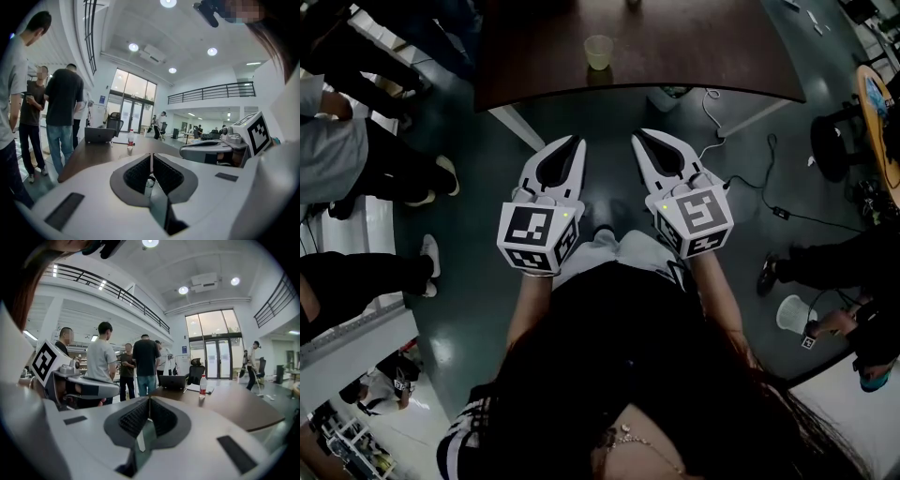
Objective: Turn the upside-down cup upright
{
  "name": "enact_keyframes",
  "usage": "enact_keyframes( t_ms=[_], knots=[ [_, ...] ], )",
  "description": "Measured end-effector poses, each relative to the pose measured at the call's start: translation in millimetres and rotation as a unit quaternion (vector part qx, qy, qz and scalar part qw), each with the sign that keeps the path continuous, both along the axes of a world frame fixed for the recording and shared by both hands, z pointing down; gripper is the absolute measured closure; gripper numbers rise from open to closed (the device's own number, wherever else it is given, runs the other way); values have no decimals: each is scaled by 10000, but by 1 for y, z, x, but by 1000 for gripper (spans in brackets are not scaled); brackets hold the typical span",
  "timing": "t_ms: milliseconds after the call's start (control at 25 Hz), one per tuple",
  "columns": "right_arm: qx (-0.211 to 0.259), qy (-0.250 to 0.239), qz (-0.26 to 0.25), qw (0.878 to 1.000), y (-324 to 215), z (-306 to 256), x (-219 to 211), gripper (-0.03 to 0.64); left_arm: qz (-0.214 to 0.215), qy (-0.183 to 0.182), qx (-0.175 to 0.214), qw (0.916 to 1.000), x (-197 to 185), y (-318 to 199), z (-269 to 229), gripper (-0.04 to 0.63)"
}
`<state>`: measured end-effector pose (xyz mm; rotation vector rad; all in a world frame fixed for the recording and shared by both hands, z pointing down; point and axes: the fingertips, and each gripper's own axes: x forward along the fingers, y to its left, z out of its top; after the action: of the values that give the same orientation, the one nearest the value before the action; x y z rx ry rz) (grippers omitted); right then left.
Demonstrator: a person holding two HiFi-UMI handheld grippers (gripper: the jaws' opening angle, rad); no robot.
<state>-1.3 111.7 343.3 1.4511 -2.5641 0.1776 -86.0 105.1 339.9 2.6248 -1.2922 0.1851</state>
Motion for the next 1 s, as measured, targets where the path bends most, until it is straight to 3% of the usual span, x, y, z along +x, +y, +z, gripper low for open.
enact_keyframes(
  t_ms=[440, 1000],
  knots=[
    [-63, 28, -6, 10000, -55, 10, 5, 598, -47, 34, -127, 9999, 3, -53, 13, 575],
    [-184, -82, -355, 9992, -191, 21, 17, 597, -336, 30, -352, 9988, 19, -182, 24, 575]
  ],
)
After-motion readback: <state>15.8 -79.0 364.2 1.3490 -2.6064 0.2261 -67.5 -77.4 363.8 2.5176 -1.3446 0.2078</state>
